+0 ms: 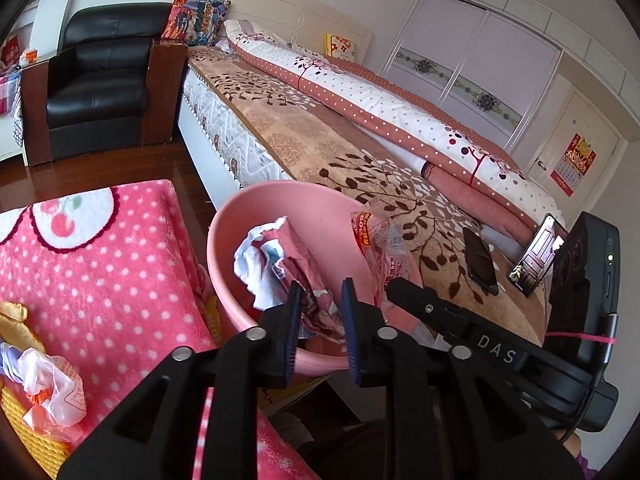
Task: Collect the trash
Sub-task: 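Open both grippers to drop the wrapper and bag into the bucket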
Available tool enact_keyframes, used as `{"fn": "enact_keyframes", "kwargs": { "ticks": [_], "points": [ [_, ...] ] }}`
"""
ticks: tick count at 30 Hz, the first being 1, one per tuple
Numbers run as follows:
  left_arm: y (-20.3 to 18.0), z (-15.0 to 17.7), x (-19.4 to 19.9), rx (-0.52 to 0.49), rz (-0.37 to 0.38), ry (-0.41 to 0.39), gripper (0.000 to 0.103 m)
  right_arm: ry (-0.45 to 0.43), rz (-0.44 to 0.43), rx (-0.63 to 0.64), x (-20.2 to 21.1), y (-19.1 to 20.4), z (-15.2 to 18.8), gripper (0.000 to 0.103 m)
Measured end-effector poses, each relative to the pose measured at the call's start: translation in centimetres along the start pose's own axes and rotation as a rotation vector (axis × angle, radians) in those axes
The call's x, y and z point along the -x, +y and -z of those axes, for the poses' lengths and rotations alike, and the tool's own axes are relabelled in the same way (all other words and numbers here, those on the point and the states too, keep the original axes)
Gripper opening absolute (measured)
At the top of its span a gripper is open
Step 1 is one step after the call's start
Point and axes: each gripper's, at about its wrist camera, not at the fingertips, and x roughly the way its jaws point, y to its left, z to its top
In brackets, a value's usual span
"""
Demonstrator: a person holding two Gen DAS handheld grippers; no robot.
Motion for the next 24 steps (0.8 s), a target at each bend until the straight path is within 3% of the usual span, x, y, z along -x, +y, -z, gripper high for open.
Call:
{"fn": "enact_keyframes", "kwargs": {
  "ticks": [3,10,24],
  "points": [
    [0.2,-0.1,0.1,0.007,0.002,-0.001,0.037,-0.003,0.01,0.0,0.0,0.0,0.0,0.019],
    [0.3,-0.2,1.6,0.003,-0.013,-0.028,0.038,-0.02,0.011,0.026,0.7,0.6,0.2,0.028],
    [1.5,1.8,8.3,0.013,-0.136,-0.103,0.038,-0.037,-0.034,0.216,4.0,7.3,5.0,0.035]
  ]
}}
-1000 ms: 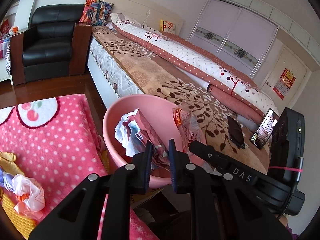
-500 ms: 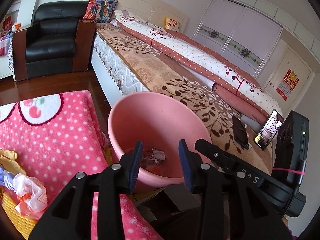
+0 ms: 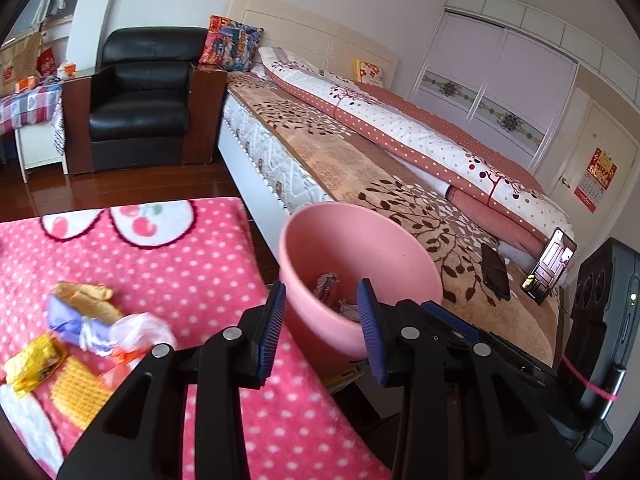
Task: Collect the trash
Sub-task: 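Open both grippers to drop the wrapper and bag into the bucket, then move both grippers back over the table toward the yellow items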
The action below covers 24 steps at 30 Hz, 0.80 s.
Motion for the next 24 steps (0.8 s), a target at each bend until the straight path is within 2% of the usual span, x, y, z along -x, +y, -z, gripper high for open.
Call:
{"fn": "enact_keyframes", "kwargs": {
  "ticks": [11,18,24],
  "points": [
    [2.6,3.1,6.3,-0.02,-0.101,-0.069,0.038,0.034,-0.062,0.075,1.9,5.7,4.9,0.035],
    [5.0,5.5,9.2,0.007,-0.173,-0.084,0.037,0.068,-0.099,0.136,2.7,8.8,8.0,0.035],
    [6.5,7.3,10.8,0.032,-0.201,-0.087,0.037,0.082,-0.12,0.172,3.5,10.6,9.3,0.035]
  ]
}}
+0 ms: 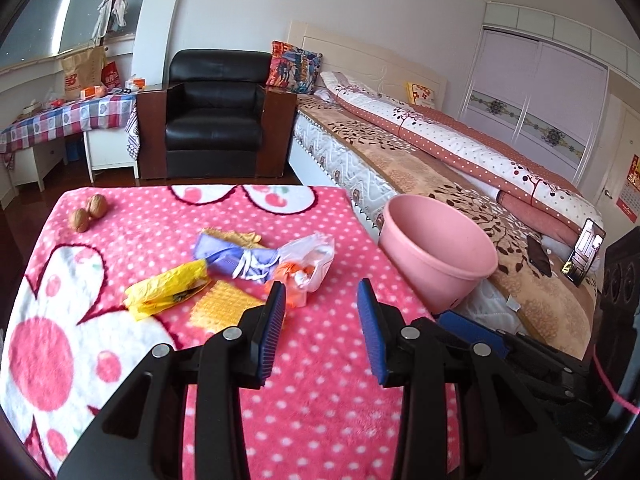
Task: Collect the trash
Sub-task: 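Move both grippers back over the table toward the yellow items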
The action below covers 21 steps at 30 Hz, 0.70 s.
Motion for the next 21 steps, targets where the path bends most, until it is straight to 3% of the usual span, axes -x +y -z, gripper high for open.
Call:
{"fn": "enact_keyframes", "kwargs": {
  "ticks": [10,13,21],
  "points": [
    [1.9,1.7,0.9,0.059,0.012,0.016,0.037,0.045,0.018,0.005,0.1,1.2,1.2,0.044],
    [2.6,1.8,1.0,0.066,0.003,0.01,0.037,0.057,0.04,0.003,-0.4,1.4,1.2,0.05],
    [5.5,1.1,1.3,0.099,-0.06,-0.007,0.037,0.083,0.035,0.041,-2.8,4.2,0.2,0.052]
  ]
}}
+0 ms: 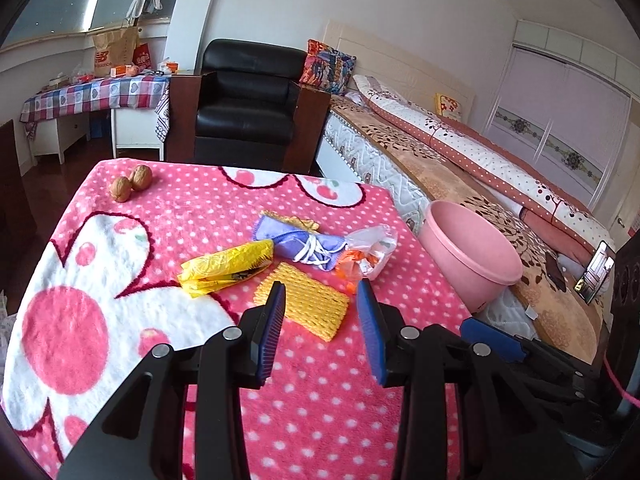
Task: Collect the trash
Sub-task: 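Move both grippers back over the table toward the yellow items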
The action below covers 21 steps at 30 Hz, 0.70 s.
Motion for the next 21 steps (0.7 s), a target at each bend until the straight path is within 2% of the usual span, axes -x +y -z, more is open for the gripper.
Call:
{"fn": "enact_keyframes", "kwargs": {
  "ticks": [5,8,11,13,16,21],
  "points": [
    [1.5,-0.6,1.2,0.004,-0.042,-0.027,0.035,0.039,-0.076,-0.023,-1.0,1.6,-0.5,0.052],
    [2.0,-0.6,2.4,-0.004,-0.054,-0.049,0.035,0.029,-0.084,-0.01,-0.5,2.6,-0.3,0.052],
    [2.5,-0.1,3.6,0.025,-0.04,-0.075,0.036,0.016,-0.086,0.035,0.5,3.6,0.1,0.052],
    [2.4,0.1,4.3,0.034,-0.002,-0.078,0.036,0.023,-0.102,0.066,1.0,4.3,0.5,0.053],
    [1.5,0.4,5.7,0.005,0.019,-0.108,0.036,0.015,-0.117,0.132,1.9,5.8,1.2,0.055],
    [1.0,0.9,7.7,0.008,0.016,-0.151,0.036,0.004,-0.086,0.095,3.0,4.8,1.3,0.055]
  ]
}}
